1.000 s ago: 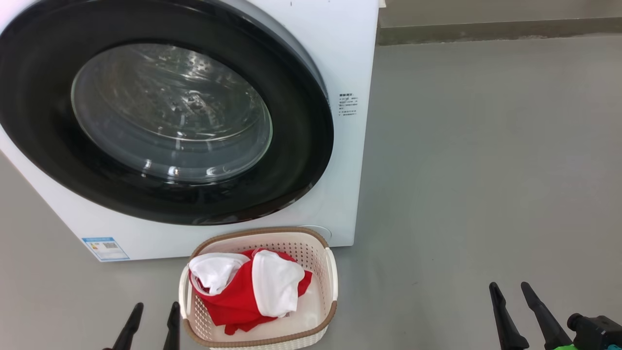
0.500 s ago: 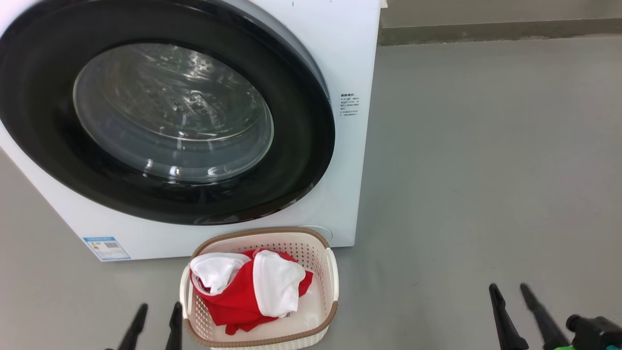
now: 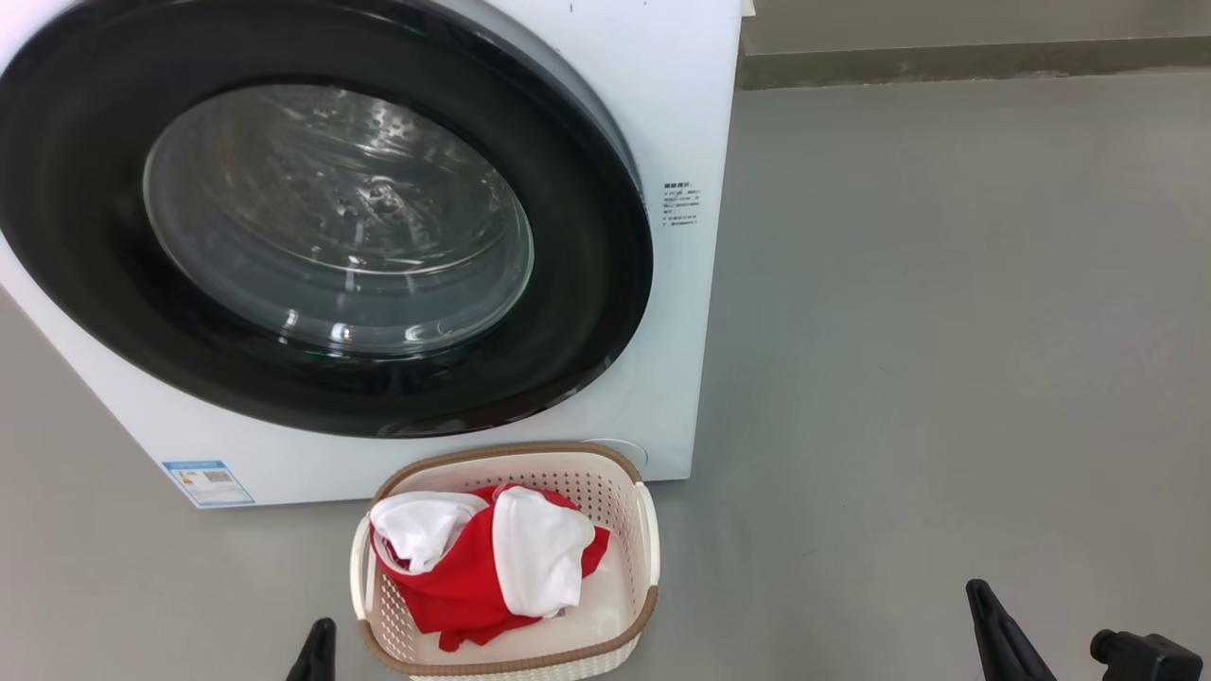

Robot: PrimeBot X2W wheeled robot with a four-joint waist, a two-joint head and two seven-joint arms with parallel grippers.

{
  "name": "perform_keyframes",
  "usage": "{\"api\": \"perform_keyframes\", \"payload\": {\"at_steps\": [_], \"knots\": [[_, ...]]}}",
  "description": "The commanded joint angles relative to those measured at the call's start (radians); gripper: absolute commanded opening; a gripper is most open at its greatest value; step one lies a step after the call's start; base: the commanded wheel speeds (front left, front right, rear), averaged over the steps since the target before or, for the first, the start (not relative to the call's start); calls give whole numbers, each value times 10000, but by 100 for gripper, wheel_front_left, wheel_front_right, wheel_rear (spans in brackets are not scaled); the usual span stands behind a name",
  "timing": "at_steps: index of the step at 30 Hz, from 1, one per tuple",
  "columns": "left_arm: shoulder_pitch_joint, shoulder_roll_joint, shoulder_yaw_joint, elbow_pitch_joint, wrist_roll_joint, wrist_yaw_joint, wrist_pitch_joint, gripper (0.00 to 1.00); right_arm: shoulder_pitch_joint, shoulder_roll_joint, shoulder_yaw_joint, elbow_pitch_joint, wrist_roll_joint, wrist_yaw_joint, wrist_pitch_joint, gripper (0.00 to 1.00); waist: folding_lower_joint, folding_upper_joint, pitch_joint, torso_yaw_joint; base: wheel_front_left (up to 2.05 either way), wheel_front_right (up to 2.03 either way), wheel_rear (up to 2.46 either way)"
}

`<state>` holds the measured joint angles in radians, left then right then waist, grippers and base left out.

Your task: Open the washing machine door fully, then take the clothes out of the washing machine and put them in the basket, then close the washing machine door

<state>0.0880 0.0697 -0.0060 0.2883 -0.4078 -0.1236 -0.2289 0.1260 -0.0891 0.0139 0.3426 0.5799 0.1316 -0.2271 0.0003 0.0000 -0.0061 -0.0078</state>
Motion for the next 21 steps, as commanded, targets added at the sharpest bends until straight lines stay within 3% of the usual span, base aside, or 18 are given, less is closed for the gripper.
{"api": "perform_keyframes", "payload": {"at_steps": [1, 21], "knots": [[-177, 64, 101, -228, -237, -6, 64, 0, -196, -94, -71, -263, 260, -1, 49, 0, -1, 0, 9, 1, 0, 0, 0], [-498, 19, 293, -259, -2298, -18, 651, 0, -582, -13, -281, -381, 2017, -2, 635, 0, -3, 0, 29, 14, 0, 0, 0]]}}
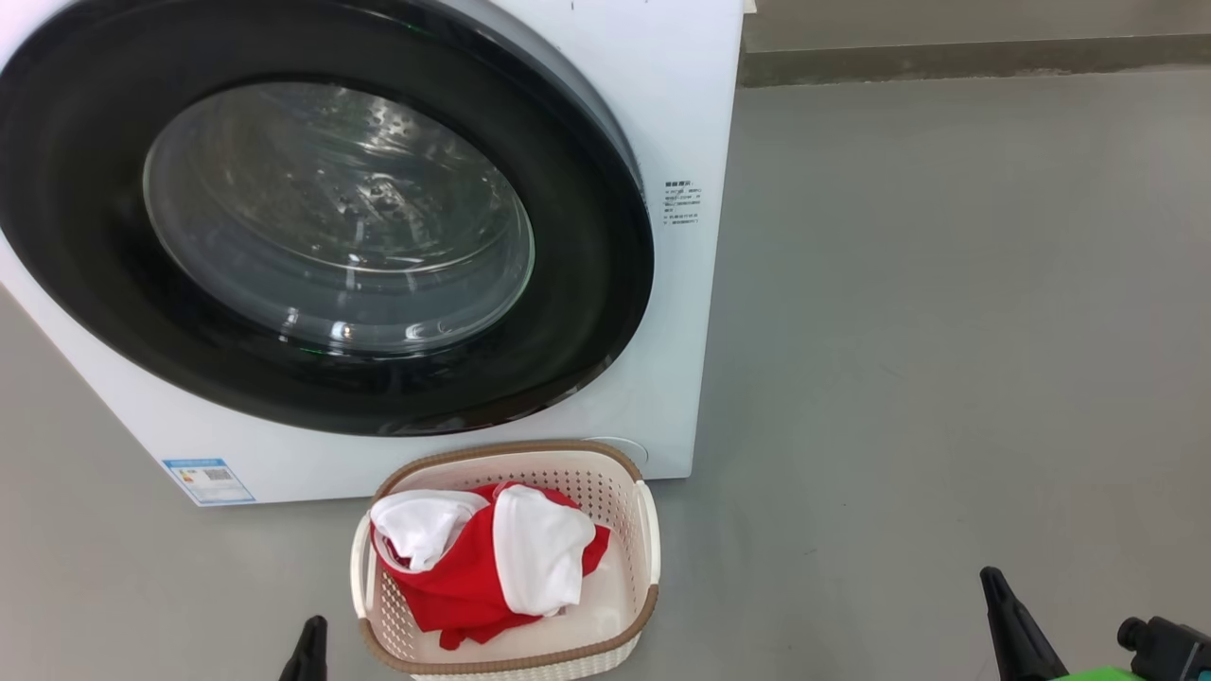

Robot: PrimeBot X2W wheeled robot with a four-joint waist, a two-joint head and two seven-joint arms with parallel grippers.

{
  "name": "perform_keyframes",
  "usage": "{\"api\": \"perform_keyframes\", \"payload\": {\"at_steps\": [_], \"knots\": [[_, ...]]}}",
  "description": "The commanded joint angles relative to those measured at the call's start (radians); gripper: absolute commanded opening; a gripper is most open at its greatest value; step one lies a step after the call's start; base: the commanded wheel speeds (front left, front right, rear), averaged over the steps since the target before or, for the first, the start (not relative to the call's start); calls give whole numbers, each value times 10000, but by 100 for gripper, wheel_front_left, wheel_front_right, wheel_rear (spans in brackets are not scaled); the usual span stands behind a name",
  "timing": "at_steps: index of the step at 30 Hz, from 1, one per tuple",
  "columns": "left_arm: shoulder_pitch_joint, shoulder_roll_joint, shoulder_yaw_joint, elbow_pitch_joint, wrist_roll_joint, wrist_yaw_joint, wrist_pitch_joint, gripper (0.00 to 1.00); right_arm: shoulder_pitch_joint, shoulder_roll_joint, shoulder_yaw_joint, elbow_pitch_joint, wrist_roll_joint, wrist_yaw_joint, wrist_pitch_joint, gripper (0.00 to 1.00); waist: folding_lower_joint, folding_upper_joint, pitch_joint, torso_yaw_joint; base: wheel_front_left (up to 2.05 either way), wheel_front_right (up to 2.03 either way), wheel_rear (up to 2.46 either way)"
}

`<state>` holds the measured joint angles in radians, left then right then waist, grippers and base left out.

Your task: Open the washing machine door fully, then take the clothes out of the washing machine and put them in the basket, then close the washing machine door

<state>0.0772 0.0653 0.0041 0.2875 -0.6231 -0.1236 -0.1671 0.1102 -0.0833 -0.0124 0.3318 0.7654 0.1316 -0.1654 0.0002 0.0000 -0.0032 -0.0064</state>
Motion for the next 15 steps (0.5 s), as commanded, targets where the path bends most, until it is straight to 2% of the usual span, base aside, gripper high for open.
{"api": "perform_keyframes", "payload": {"at_steps": [1, 15], "knots": [[-406, 60, 201, -253, -247, -18, 63, 0, -442, -67, -29, -280, 251, -2, 47, 0, -2, 0, 1, 1, 0, 0, 0], [-623, 29, 337, -279, -1688, -26, 476, 0, -703, -9, -176, -369, 1479, -3, 458, 0, -2, 0, 10, 10, 0, 0, 0]]}}
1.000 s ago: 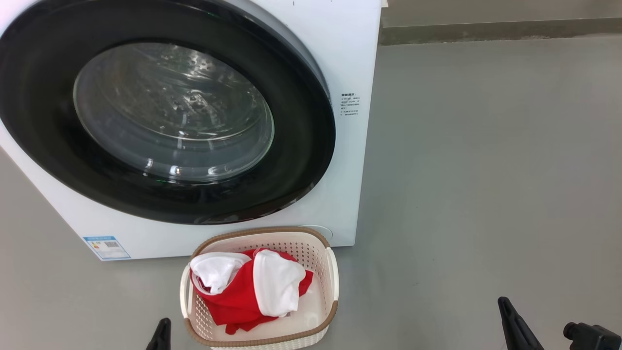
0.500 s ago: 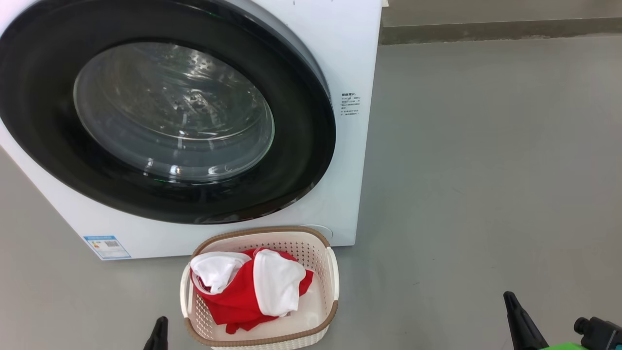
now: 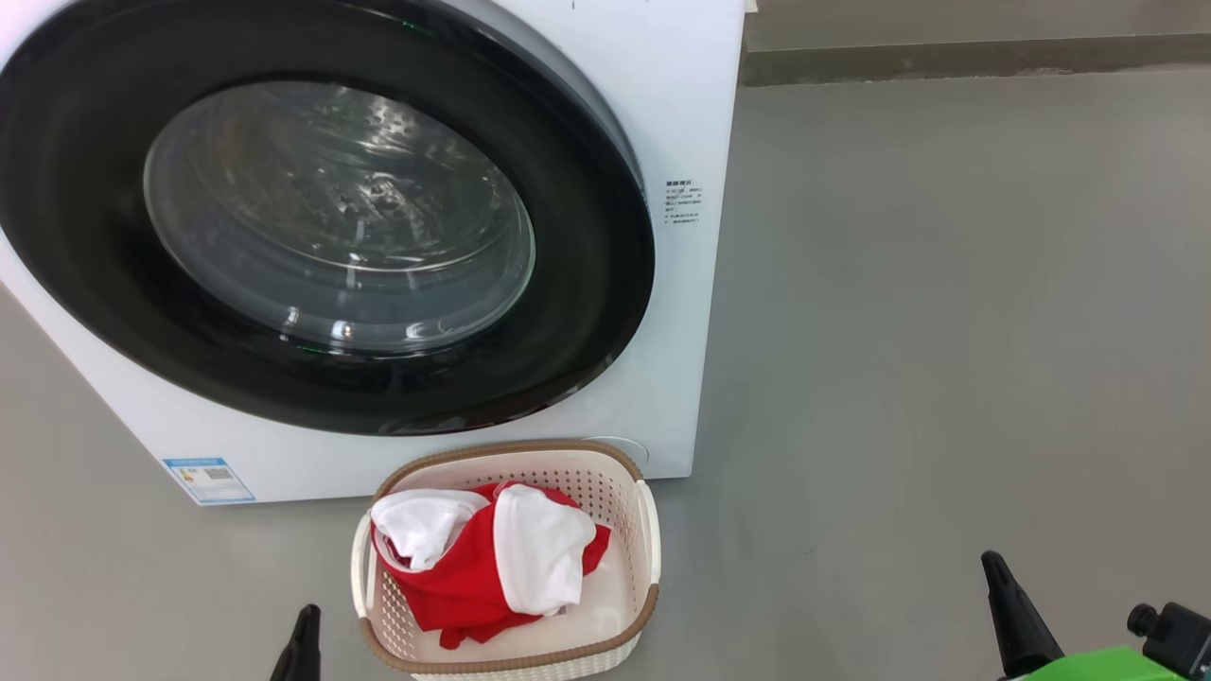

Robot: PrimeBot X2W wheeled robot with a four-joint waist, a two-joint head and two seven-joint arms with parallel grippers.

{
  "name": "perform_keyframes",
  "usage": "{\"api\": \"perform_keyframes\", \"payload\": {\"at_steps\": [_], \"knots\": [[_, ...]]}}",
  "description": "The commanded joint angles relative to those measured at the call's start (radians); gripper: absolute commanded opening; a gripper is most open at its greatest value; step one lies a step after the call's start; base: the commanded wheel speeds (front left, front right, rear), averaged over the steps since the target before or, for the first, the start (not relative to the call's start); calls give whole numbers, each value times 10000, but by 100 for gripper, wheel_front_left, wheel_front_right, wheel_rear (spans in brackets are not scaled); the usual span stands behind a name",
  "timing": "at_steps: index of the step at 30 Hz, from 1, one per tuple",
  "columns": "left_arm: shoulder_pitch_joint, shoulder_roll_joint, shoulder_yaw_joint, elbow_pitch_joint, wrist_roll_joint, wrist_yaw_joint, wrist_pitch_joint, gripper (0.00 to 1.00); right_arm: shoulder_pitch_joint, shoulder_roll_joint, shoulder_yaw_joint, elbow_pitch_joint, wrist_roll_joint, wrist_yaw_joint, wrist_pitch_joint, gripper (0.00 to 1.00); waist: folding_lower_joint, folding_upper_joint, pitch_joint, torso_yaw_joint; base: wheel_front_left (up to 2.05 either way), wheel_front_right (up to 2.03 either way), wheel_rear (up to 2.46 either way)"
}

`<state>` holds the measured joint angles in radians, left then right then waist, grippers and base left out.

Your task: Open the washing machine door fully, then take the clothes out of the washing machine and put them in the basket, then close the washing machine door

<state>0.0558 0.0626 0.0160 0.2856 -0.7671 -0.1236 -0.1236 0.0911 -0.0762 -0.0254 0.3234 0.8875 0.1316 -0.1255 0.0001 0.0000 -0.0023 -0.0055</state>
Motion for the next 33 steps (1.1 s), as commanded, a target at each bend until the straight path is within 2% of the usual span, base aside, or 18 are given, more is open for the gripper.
{"api": "perform_keyframes", "payload": {"at_steps": [1, 33], "knots": [[-424, 53, 228, -262, -351, -27, 70, 0, -531, -76, -56, -291, 346, -4, 89, 0, -1, 0, 2, 2, 0, 0, 0], [-921, -19, 540, -321, -3648, -45, 1014, 0, -1129, 59, -396, -494, 3155, -6, 1030, 0, -1, 0, 23, 24, 0, 0, 0]]}}
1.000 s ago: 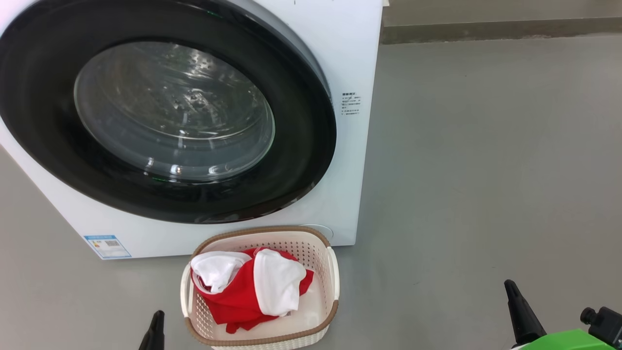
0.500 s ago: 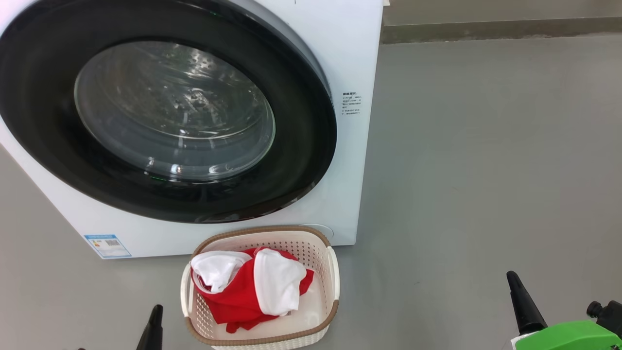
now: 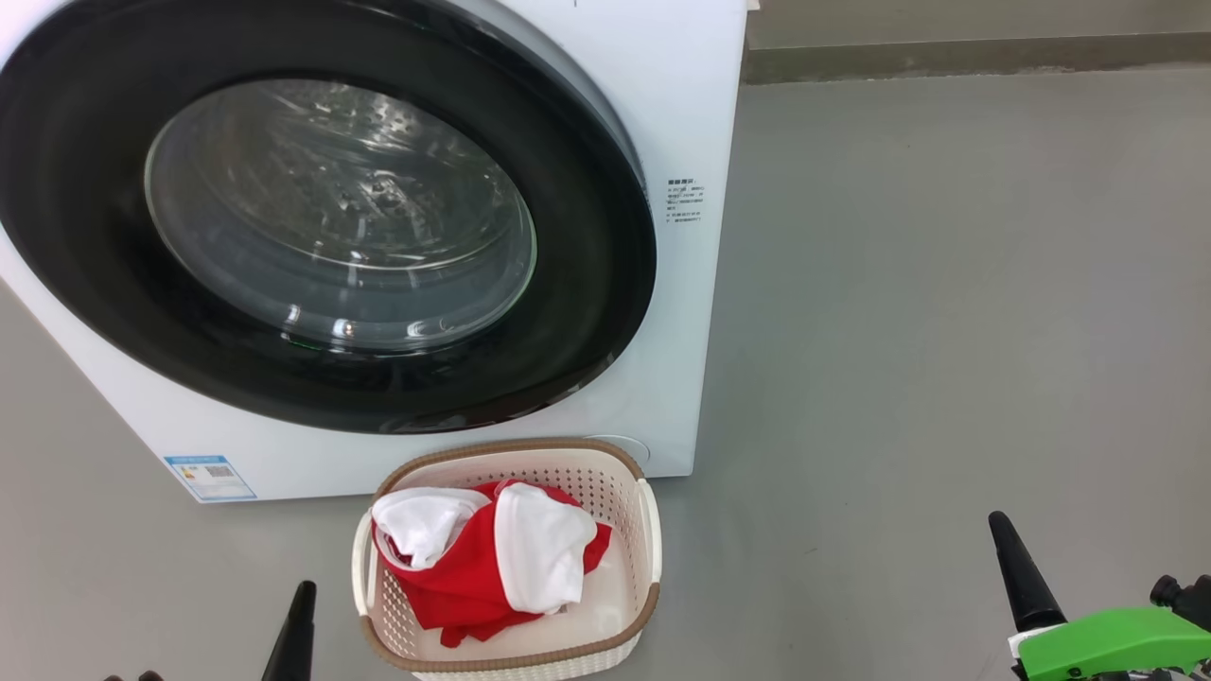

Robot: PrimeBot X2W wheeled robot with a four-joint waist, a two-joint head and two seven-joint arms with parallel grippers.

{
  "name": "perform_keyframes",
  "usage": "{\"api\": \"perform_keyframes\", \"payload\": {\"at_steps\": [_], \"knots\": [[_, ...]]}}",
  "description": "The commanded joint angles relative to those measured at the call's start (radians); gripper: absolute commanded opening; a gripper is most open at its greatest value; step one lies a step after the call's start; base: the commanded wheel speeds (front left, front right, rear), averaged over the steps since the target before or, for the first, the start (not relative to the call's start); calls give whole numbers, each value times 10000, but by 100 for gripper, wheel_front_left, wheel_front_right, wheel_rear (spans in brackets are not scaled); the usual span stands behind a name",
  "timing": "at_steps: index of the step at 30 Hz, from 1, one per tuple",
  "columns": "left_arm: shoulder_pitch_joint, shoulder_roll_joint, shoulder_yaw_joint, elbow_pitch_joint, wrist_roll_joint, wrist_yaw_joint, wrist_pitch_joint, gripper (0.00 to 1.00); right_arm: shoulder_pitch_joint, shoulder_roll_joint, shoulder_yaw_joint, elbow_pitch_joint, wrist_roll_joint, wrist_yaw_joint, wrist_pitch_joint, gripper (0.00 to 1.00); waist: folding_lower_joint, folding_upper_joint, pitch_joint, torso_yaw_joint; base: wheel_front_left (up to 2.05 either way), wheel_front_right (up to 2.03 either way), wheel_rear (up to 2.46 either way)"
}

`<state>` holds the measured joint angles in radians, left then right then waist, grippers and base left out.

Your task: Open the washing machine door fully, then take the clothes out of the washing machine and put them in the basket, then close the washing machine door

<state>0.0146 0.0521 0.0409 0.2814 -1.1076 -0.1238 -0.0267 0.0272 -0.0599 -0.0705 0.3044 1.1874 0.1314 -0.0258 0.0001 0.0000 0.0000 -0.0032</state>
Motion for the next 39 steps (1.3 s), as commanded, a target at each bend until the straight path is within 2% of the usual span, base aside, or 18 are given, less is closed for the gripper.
{"api": "perform_keyframes", "payload": {"at_steps": [1, 39], "knots": [[-525, 84, 300, -280, -346, -44, 75, 0, -508, -100, 44, -310, 244, -4, 62, 0, -1, 0, 1, 1, 0, 0, 0], [-1099, 0, 658, -349, -4154, -65, 1164, 0, -1198, 57, -350, -544, 3486, -7, 1151, 0, -1, 0, 26, 27, 0, 0, 0]]}}
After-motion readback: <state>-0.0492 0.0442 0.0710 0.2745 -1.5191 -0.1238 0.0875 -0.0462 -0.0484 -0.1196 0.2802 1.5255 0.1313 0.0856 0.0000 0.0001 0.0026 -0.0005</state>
